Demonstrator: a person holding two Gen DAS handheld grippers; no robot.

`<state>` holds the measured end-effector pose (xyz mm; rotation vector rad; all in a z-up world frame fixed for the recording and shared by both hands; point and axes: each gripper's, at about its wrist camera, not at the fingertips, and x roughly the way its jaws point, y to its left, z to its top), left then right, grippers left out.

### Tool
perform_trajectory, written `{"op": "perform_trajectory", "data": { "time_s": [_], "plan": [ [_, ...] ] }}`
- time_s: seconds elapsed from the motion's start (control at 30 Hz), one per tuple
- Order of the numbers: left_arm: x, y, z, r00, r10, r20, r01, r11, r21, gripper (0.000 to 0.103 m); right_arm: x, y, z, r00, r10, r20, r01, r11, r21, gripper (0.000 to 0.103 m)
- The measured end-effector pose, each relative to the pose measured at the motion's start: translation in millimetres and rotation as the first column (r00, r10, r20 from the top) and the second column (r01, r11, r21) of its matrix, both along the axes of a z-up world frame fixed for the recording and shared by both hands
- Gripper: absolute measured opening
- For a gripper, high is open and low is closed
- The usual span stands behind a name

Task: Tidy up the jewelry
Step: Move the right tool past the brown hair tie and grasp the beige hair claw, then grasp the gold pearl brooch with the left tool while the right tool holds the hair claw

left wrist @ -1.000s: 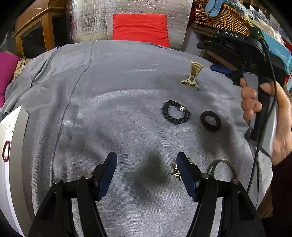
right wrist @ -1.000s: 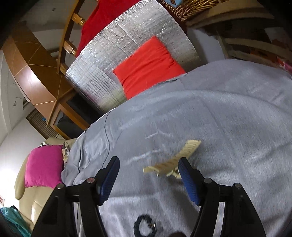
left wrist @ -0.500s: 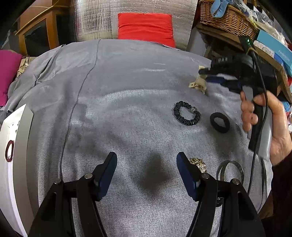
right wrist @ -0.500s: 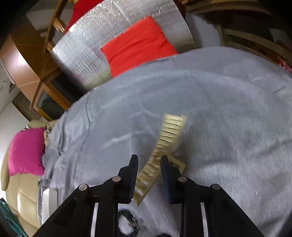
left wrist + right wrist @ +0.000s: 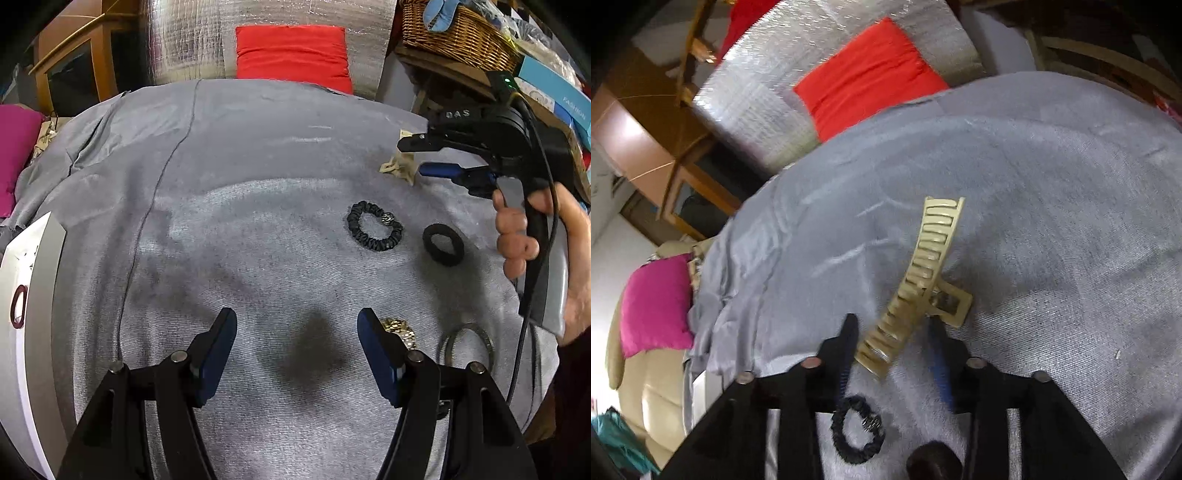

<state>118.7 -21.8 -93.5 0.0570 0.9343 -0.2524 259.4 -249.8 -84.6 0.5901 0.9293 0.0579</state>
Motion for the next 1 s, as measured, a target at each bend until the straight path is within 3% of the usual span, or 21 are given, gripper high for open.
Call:
{"op": "perform_trajectory", "data": {
  "time_s": [0.27, 0.3, 0.37, 0.57, 0.8, 0.87, 1.0],
  "plan": [
    [11, 5, -5, 1.000, 0.025, -0.016, -0.025, 1.000, 0.000, 0.068, 20, 0, -17, 0.992, -0.099, -0.079, 0.101, 0.995, 0.016, 0.048],
    [11, 4, -5, 1.000, 0.024, -0.016, -0.023, 1.000, 0.003, 0.068, 20, -2, -21, 0.991, -0.106, -0.087, 0.108, 0.994, 0.020, 0.046],
    [11, 4, -4, 1.000, 0.018, -0.009, -0.018, 1.000, 0.018, 0.068, 22, -2, -29, 0.989, -0.098, -0.112, 0.101, 0.995, 0.021, 0.025],
    [12, 13, 0, 1.000, 0.026, 0.004, -0.026, 1.000, 0.018, 0.068, 12, -10, -20, 0.997, -0.064, -0.046, 0.064, 0.998, -0.005, 0.023],
    [0, 5, 1, 0.996, -0.083, -0.032, 0.080, 0.993, -0.092, 0.068, -23, -18, 3, 0.999, -0.032, 0.003, 0.032, 0.999, -0.014, 0.019],
    [-3, -2, 0, 0.995, -0.093, -0.039, 0.089, 0.992, -0.087, 0.068, -36, -20, 10, 1.000, -0.023, 0.016, 0.023, 1.000, -0.021, 0.012],
    [-12, -18, 1, 0.991, -0.129, -0.031, 0.127, 0.989, -0.070, 0.068, -59, -25, 12, 1.000, 0.003, -0.008, -0.003, 0.999, -0.054, 0.011]
  ]
}}
